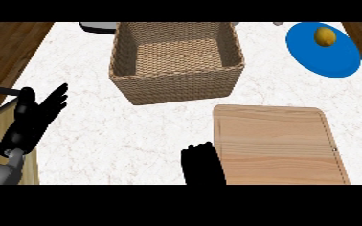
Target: Pick the bell pepper from the cutting board and place it in the basket
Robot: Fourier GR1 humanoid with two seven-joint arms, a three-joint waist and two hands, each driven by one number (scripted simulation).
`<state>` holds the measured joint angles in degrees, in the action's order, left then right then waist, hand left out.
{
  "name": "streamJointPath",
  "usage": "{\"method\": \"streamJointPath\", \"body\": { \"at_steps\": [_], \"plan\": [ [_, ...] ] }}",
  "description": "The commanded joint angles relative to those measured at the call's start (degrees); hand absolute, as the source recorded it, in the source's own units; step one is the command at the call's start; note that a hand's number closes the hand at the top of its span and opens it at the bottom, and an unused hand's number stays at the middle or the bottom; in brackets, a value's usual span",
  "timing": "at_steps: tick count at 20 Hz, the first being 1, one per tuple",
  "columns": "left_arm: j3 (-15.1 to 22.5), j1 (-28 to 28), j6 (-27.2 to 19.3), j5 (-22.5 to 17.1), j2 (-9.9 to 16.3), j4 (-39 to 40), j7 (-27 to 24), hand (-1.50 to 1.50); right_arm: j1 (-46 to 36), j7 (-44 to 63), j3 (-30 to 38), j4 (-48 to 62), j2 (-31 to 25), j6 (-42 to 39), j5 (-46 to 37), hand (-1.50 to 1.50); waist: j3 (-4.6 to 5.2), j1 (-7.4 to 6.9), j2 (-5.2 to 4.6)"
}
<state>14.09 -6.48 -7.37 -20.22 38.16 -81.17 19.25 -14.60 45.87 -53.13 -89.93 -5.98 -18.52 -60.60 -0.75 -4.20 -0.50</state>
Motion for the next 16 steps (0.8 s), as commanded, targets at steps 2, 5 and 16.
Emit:
{"method": "streamJointPath", "body": {
  "at_steps": [2,5,16],
  "plan": [
    [2.8,3.4,-1.1,-2.7,-7.3,0.5,-0.7,0.00,-5.6,9.1,-3.3,1.3,5.7,4.9,0.5,1.50,1.02,-2.66,-0.12],
    [3.8,2.3,-2.0,-3.4,-7.8,1.0,0.2,0.00,-6.7,11.1,-2.2,-0.7,5.9,13.9,3.3,1.50,0.84,-2.64,-0.53],
    [5.7,1.6,-3.6,-4.1,-7.7,0.7,0.8,0.00,-19.8,19.5,4.2,-11.4,6.0,42.1,4.4,1.50,1.11,-2.13,0.35]
  ]
}}
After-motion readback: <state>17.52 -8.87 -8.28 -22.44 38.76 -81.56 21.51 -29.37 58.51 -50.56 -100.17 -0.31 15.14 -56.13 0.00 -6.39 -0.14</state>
